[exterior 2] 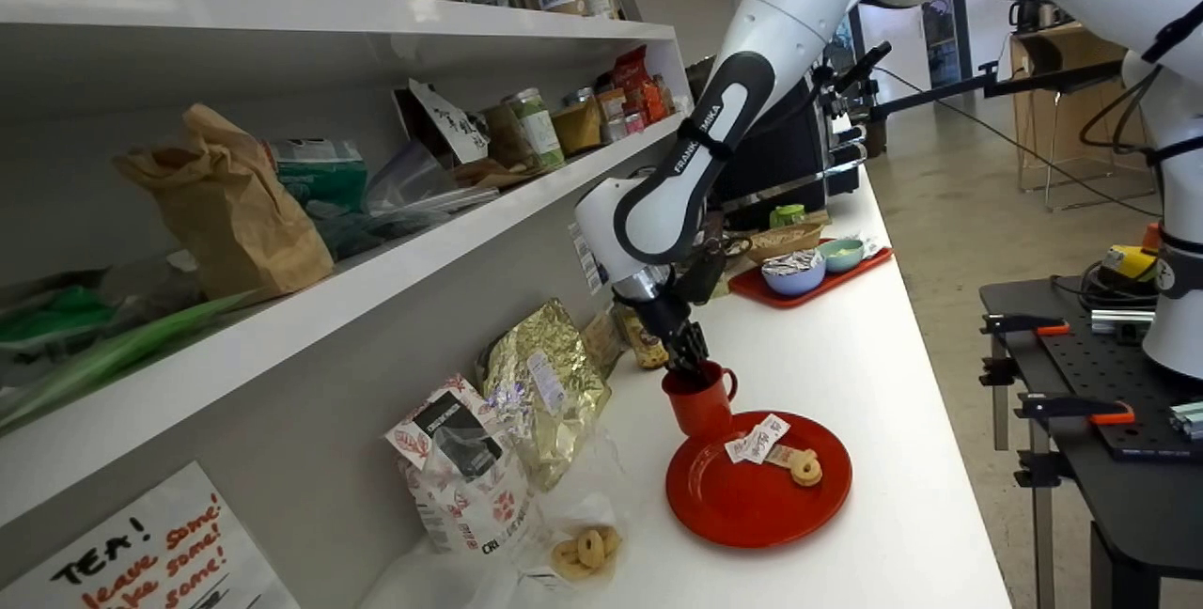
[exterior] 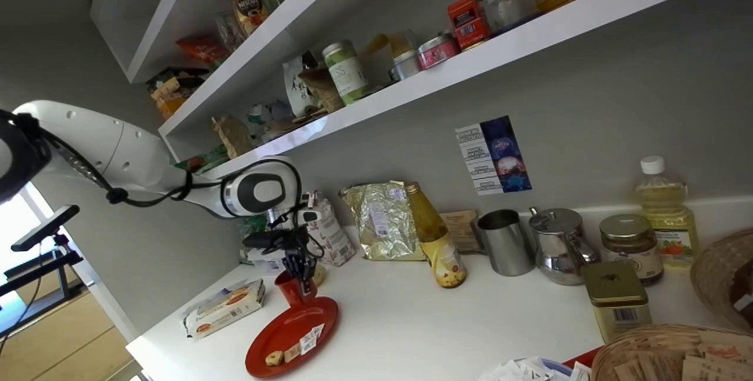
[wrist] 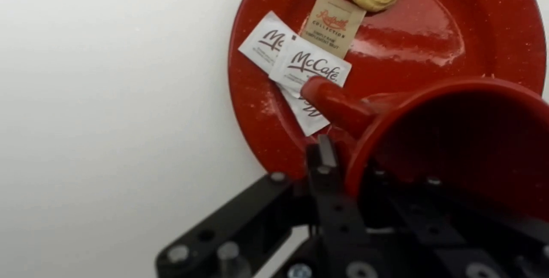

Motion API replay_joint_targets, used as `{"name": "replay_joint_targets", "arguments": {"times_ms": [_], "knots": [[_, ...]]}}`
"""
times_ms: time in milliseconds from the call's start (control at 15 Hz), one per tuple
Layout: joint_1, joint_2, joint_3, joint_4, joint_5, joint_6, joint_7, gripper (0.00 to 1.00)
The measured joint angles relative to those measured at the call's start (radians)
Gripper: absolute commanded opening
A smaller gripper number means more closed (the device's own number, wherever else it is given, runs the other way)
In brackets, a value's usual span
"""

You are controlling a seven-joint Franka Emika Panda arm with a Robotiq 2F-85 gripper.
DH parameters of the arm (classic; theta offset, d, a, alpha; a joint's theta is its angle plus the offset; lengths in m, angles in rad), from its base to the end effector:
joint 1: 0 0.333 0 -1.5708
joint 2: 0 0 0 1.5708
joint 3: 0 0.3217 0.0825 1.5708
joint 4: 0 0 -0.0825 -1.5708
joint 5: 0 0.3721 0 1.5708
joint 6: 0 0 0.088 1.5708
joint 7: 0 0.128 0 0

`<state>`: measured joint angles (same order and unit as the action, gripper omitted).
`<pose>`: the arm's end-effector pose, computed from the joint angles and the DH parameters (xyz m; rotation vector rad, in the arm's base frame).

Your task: Remove the cup from the plate

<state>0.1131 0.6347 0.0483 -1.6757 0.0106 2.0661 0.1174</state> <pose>0.6341 0.1015 0.2082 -3.1133 -0.0497 0.3859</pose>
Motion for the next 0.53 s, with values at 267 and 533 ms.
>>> {"name": "replay_joint_targets", "arguments": {"times_ms": [267,533], "knots": [[-0.080,-0.093,-0.020,-0.077,0.009,0.013,-0.032,0.02],[-0.167,-0.139,-0.054,-0.159,0.042,0.048,-0.077,0.02]]}}
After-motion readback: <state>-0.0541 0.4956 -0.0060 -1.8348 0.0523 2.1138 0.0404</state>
